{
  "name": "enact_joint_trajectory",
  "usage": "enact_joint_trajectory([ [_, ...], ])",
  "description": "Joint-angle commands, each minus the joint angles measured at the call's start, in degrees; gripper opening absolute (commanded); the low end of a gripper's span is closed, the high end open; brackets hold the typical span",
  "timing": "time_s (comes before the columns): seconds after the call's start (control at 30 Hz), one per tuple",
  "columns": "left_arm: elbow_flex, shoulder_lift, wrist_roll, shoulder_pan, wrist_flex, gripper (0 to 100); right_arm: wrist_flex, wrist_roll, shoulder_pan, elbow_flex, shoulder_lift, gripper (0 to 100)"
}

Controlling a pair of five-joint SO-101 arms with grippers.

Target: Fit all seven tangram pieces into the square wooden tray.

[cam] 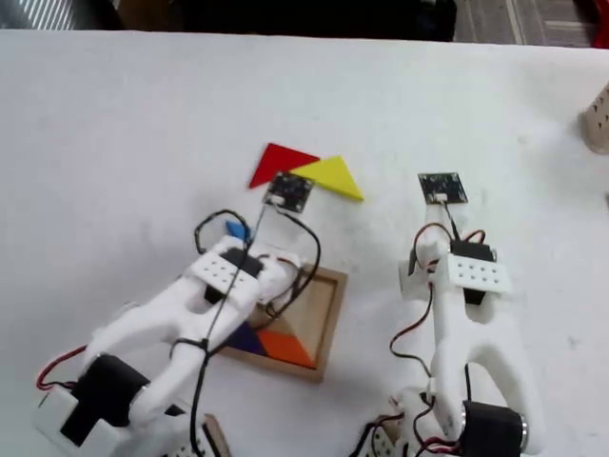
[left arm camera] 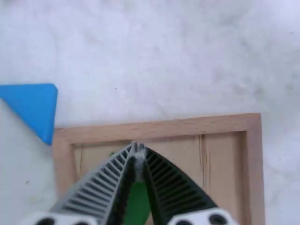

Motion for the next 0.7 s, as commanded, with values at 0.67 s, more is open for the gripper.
enact_joint_trajectory([
  [0.67, -0.53, -1.8, -10.73, -0.66, 13.1, 2, -2.15, 0.7, -0.57, 0.0, -1.71, 1.8],
])
